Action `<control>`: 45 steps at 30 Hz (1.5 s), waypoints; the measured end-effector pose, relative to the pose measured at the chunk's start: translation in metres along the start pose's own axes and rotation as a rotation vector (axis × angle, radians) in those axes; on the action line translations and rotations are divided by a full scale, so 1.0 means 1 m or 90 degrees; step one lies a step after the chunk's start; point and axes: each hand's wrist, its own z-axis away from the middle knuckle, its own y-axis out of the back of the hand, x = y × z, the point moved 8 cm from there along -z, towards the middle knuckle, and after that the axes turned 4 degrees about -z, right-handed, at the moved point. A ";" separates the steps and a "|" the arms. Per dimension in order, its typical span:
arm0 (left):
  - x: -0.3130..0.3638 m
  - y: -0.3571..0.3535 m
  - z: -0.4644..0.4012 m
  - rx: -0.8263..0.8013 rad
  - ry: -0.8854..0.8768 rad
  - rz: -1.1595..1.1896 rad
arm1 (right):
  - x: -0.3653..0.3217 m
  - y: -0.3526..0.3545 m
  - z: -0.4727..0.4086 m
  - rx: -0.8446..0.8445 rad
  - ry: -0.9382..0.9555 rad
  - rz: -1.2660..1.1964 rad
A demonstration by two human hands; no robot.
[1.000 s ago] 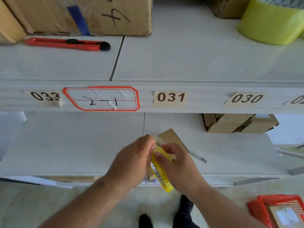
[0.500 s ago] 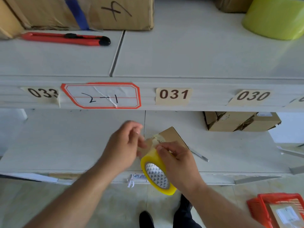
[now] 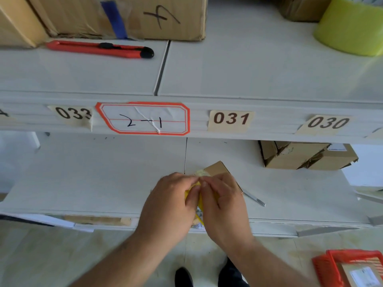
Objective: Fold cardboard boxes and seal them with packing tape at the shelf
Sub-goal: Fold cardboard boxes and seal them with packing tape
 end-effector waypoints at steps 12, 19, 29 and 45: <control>0.017 0.007 0.007 0.023 -0.118 -0.156 | 0.004 -0.017 0.012 0.022 0.091 0.096; -0.046 0.004 0.000 -0.014 0.043 0.025 | -0.020 -0.033 0.025 0.010 0.268 0.017; -0.132 -0.030 0.052 0.034 0.587 0.554 | -0.009 -0.077 0.009 0.021 0.280 -0.022; -0.333 -0.102 -0.033 -0.157 0.305 -0.317 | 0.179 0.002 -0.014 -0.017 -0.289 0.346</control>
